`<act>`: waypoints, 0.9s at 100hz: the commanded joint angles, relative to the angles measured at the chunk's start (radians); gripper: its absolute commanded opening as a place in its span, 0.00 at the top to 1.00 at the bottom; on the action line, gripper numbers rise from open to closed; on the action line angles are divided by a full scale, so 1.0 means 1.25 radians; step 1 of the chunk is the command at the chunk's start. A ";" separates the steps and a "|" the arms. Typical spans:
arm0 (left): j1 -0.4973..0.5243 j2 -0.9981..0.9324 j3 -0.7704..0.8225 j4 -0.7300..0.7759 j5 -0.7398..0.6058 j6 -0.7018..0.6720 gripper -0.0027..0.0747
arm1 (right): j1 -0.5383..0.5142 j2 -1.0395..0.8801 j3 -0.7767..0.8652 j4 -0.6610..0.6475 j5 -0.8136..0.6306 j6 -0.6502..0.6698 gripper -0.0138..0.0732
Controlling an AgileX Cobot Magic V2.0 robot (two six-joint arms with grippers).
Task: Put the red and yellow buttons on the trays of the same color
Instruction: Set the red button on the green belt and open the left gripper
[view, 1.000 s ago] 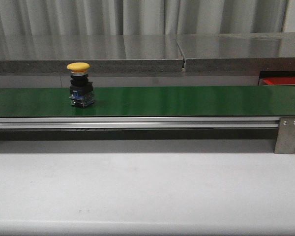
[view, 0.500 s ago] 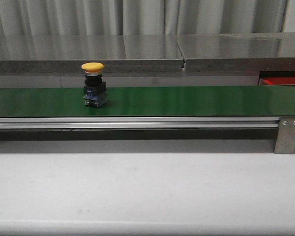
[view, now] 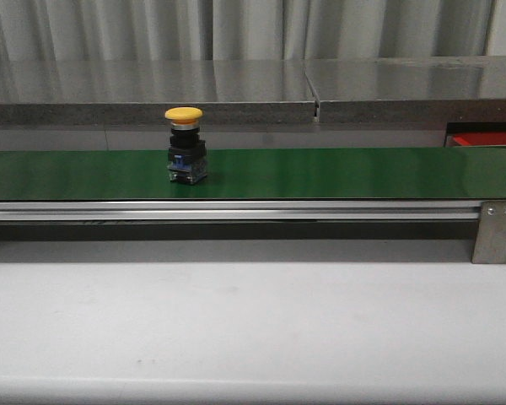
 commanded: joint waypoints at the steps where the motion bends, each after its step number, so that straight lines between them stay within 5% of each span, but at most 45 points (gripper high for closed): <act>1: -0.024 -0.089 -0.026 -0.020 -0.035 0.016 0.24 | -0.004 -0.013 -0.017 -0.006 -0.064 -0.004 0.98; 14: -0.062 -0.141 -0.026 -0.015 -0.032 0.024 0.39 | -0.004 -0.013 -0.017 -0.006 -0.064 -0.004 0.98; 44: -0.145 -0.258 0.031 -0.015 -0.015 0.046 0.99 | -0.004 -0.013 -0.017 -0.006 -0.064 -0.004 0.98; 90: -0.278 -0.442 0.243 -0.015 -0.095 0.056 0.99 | -0.004 -0.013 -0.017 -0.006 -0.064 -0.004 0.98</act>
